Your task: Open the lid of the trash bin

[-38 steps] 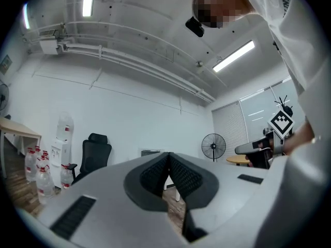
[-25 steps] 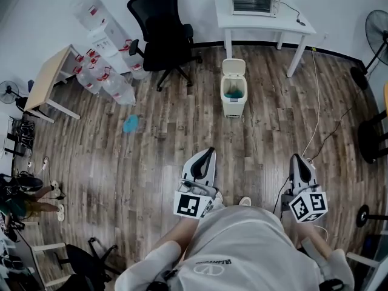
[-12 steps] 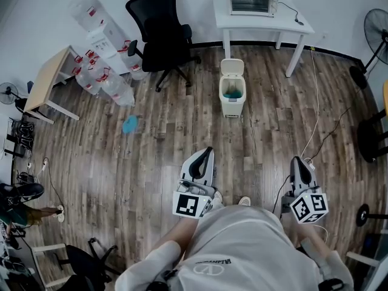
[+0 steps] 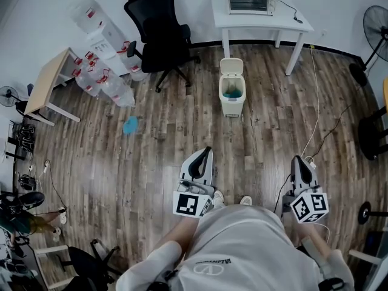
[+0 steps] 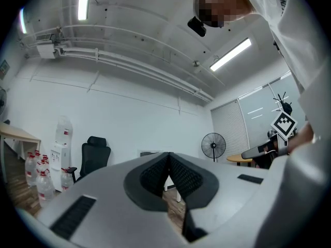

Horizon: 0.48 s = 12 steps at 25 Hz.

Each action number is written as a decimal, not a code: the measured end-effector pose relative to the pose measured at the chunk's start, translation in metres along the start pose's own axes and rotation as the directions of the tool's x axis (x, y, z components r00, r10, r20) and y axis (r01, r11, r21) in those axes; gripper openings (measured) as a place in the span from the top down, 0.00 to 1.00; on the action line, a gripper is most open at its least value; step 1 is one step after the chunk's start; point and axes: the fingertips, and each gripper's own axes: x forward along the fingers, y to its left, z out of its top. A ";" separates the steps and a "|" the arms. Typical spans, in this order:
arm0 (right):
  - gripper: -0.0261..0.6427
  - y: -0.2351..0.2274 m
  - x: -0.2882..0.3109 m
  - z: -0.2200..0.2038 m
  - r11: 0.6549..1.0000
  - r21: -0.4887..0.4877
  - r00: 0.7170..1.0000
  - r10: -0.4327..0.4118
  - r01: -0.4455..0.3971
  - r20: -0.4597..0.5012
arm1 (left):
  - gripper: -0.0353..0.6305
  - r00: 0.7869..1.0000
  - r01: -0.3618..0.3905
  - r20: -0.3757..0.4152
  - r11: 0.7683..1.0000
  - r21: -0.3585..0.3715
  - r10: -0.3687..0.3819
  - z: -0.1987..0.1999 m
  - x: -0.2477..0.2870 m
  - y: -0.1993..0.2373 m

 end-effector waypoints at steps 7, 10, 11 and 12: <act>0.94 -0.001 -0.001 -0.001 1.000 0.009 1.000 0.007 -0.007 -0.004 | 0.94 1.000 0.000 0.000 1.000 0.002 0.000 0.001 0.000 -0.003; 0.94 -0.004 0.000 0.000 1.000 0.005 1.000 0.008 -0.008 -0.008 | 0.94 1.000 -0.006 0.000 1.000 0.000 0.006 0.001 0.001 -0.003; 0.94 -0.004 0.001 -0.001 1.000 0.004 1.000 0.008 -0.008 -0.009 | 0.94 1.000 -0.007 0.000 1.000 -0.001 0.007 0.000 0.000 -0.003; 0.94 -0.004 0.001 -0.001 1.000 0.004 1.000 0.008 -0.008 -0.011 | 0.94 1.000 -0.008 0.000 1.000 -0.001 0.008 -0.001 -0.001 -0.003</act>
